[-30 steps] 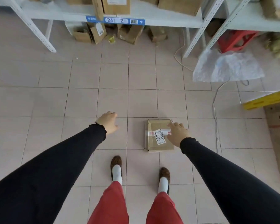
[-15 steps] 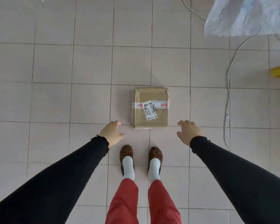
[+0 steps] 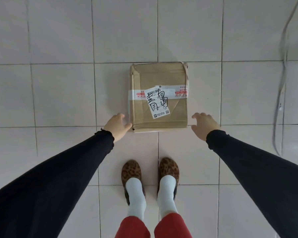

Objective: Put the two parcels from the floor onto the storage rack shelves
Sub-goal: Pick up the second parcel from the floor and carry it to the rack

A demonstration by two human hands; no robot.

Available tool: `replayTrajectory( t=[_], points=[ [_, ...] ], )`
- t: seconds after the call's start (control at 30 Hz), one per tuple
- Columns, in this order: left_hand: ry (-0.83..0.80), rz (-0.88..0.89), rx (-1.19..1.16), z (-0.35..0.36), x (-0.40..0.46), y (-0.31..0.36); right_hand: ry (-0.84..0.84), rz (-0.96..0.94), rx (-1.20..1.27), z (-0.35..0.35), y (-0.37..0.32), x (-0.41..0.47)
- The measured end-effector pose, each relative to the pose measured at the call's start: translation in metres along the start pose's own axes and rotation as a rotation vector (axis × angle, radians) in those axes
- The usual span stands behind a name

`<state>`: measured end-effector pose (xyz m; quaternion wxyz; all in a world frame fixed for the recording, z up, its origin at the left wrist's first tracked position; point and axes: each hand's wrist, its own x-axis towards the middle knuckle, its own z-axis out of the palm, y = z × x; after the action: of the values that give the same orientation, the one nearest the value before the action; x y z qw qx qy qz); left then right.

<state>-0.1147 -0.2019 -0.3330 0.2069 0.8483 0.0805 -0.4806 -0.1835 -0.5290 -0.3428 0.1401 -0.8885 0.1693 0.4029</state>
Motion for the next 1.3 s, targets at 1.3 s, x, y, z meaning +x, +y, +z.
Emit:
replayTrajectory(
  t=[1.3],
  points=[
    [0.434, 0.622, -0.87, -0.525, -0.57, 0.26, 0.715, -0.381, 0.116, -0.652, -0.214, -0.481]
  ],
)
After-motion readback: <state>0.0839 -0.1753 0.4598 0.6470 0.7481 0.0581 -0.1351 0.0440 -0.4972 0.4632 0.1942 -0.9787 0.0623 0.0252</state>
